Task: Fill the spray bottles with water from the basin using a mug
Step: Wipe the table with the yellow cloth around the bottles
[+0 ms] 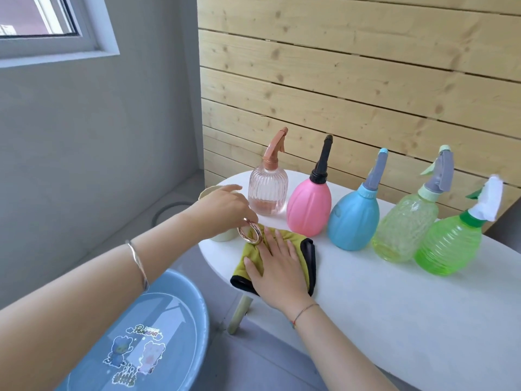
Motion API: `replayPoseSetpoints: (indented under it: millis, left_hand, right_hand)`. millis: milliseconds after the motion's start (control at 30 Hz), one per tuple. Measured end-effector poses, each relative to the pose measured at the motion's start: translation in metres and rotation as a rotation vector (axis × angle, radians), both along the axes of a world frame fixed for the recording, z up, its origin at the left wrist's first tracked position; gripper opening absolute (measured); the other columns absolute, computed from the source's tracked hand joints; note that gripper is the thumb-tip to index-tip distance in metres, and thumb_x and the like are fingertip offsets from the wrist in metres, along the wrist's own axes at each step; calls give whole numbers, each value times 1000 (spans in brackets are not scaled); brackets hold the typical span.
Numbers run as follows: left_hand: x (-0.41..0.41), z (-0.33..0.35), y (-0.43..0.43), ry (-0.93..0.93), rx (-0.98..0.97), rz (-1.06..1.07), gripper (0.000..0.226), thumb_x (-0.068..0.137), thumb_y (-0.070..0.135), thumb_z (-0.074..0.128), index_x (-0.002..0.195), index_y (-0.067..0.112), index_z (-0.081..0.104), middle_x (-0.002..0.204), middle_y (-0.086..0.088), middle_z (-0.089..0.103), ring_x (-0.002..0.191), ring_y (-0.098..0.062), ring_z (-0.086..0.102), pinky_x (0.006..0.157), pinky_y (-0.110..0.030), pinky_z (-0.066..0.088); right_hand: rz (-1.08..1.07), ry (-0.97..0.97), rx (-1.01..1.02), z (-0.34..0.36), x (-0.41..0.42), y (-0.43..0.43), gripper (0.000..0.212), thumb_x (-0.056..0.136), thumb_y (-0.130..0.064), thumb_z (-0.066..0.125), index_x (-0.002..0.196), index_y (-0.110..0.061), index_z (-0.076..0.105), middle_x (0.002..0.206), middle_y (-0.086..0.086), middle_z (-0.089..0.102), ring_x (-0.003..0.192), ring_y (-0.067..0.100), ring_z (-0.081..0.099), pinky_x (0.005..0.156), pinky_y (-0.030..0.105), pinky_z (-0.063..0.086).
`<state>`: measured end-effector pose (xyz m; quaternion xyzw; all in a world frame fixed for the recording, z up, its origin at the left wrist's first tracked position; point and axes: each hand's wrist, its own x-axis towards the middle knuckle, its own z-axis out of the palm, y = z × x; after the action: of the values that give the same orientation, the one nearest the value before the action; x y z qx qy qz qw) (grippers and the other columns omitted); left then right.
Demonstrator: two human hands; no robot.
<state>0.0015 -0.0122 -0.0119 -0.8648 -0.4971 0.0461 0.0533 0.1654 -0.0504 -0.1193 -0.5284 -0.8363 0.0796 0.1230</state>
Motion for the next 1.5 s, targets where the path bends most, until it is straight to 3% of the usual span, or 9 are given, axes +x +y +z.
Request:
replayPoseSetpoints:
  millis: [233,367,533,700,800,900,1033,1133,1500]
  left_hand:
    - [2,-12,3,30,103,-95,26,103,26,48,122,28,67,111,-2,68,112,-21,61,115,-30,22]
    - [5,-19,1,-119,253,-241,21,65,11,90,76,23,76,64,3,65,59,-19,65,80,-38,58]
    - [27,-13,-11,39,118,-58,36,97,26,59,133,29,59,138,6,58,127,-19,53,110,-31,29]
    - [101,-26,-48,-364,287,-240,22,87,27,62,104,19,73,93,0,74,82,-26,71,76,-39,58]
    - [198,-33,-70,-475,46,-270,47,99,44,35,130,20,61,118,0,69,108,-24,64,91,-35,49]
    - [286,-51,-83,-365,-246,-190,54,107,38,25,156,15,22,159,-2,32,147,-20,24,119,-32,13]
    - [357,-82,-88,-244,-355,-171,62,107,42,17,157,10,0,166,-2,-1,152,-18,-6,123,-35,-5]
    - [391,-87,-78,-198,-334,-193,66,106,45,19,157,10,-3,166,-2,-7,152,-18,-9,122,-36,-7]
    - [470,-87,-15,-19,-251,-319,65,105,49,16,157,18,-6,165,4,-8,152,-14,-8,122,-39,-7]
  right_hand:
    - [40,-52,7,0,53,-26,72,85,-67,7,151,-39,16,160,-11,1,149,12,-3,116,29,-12]
    - [-29,-65,-16,2,97,-38,76,81,-77,0,150,-45,12,159,-15,-2,148,9,-5,117,30,-10]
    - [-138,-137,-50,4,171,-57,88,68,-82,-20,147,-50,3,156,-19,-9,147,6,-10,116,30,-11]
    - [-254,-153,-85,7,248,-77,90,69,-84,-17,149,-45,-1,155,-22,-10,143,2,-16,115,30,-13]
    - [-351,-142,-90,6,290,-84,97,68,-83,-20,152,-35,-6,155,-22,-12,141,-1,-19,115,30,-16]
    - [-409,-134,-115,6,325,-87,99,68,-79,-24,152,-32,-2,157,-19,-11,143,0,-18,114,32,-16]
    - [-448,-127,-123,8,367,-92,72,88,-65,-6,152,-32,0,158,-18,-11,143,0,-17,118,33,-11]
    - [-526,-104,-128,10,399,-91,52,103,-41,17,153,-31,4,159,-16,-7,145,3,-13,119,34,-8]
    - [-724,-74,-139,5,463,-59,53,103,-41,18,153,-28,7,161,-10,-4,148,10,-7,119,38,-4]
